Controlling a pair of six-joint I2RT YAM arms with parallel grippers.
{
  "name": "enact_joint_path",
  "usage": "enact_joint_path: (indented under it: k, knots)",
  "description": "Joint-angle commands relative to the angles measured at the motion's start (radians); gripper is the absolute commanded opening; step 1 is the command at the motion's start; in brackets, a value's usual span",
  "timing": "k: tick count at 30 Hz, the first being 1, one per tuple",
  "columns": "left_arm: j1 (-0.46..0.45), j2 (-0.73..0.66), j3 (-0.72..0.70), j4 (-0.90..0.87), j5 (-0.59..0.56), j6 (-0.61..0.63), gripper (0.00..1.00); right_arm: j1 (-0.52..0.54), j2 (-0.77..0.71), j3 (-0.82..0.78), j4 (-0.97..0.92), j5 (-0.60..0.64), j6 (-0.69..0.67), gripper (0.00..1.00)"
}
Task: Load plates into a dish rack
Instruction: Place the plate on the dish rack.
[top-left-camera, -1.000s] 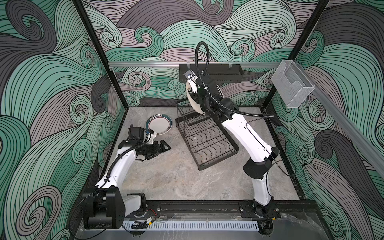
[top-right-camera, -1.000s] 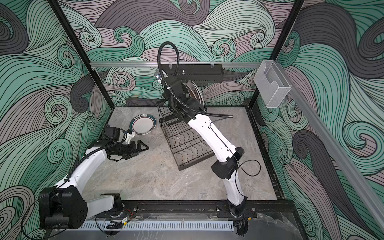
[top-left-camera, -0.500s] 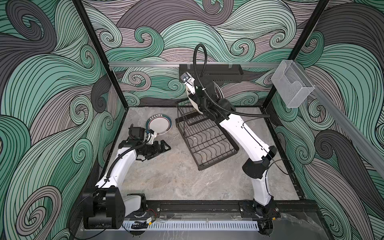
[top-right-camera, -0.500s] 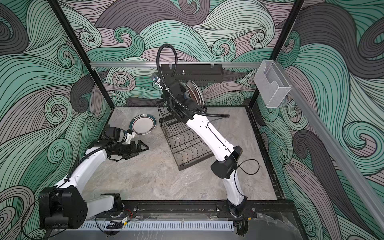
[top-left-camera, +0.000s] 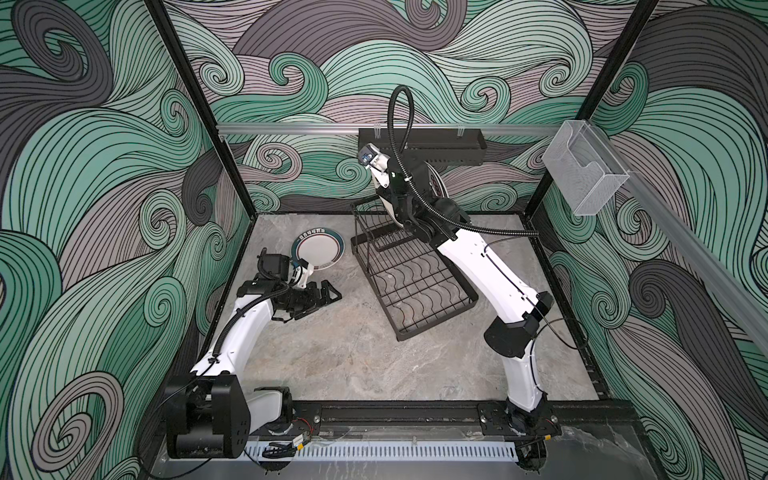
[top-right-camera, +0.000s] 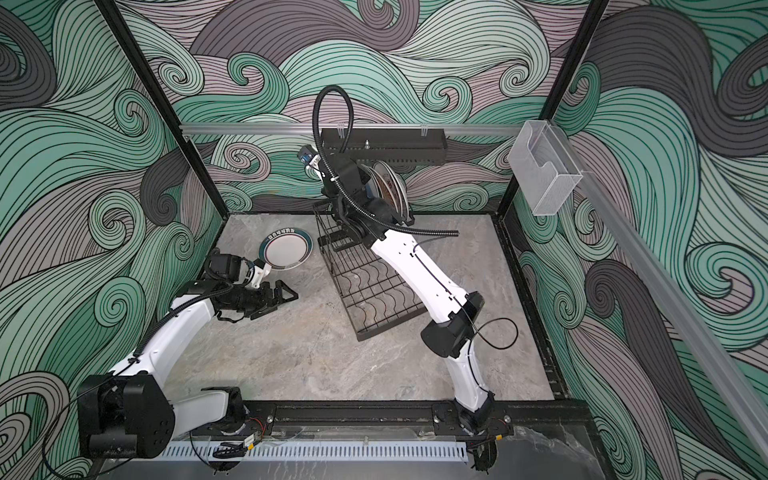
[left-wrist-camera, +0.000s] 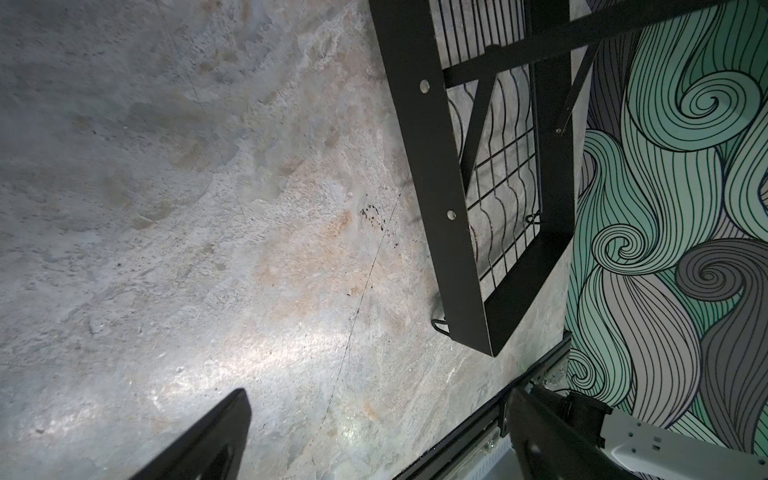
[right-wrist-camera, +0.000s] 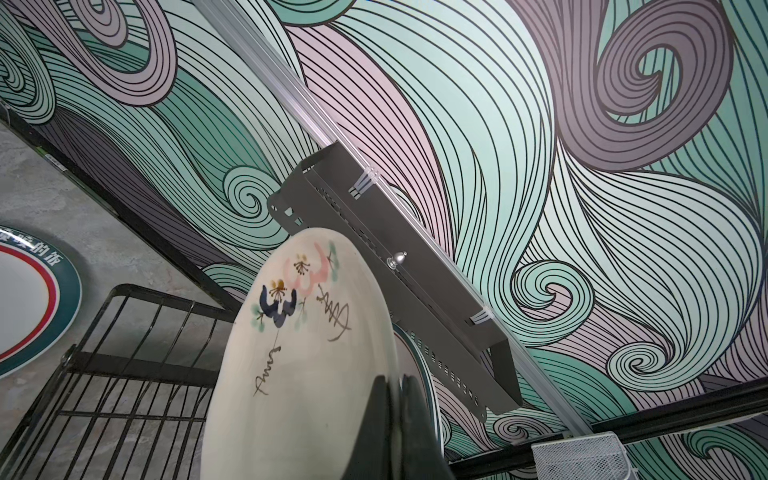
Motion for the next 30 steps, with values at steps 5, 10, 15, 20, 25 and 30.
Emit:
enact_joint_path:
  k: [5, 10, 15, 20, 25, 30]
  knots:
    - [-0.007, -0.021, -0.003, -0.007, 0.002, 0.016, 0.99, 0.002, -0.09, -0.16, 0.275, 0.085, -0.081, 0.0]
    - [-0.008, -0.024, -0.007, -0.008, 0.004, 0.017, 0.99, 0.002, -0.135, -0.271, 0.358, 0.077, -0.115, 0.0]
    - [-0.009, -0.021, -0.006, -0.006, 0.006, 0.017, 0.99, 0.001, -0.149, -0.305, 0.399, 0.069, -0.149, 0.0]
    - [-0.009, -0.021, -0.007, -0.009, 0.006, 0.017, 0.98, 0.002, -0.113, -0.247, 0.392, 0.075, -0.161, 0.0]
    - [-0.011, -0.021, -0.008, -0.009, 0.006, 0.018, 0.98, -0.006, -0.039, -0.137, 0.322, 0.091, -0.137, 0.0]
    - [-0.011, -0.024, -0.008, -0.009, 0.004, 0.02, 0.99, -0.012, -0.003, -0.088, 0.272, 0.084, -0.097, 0.0]
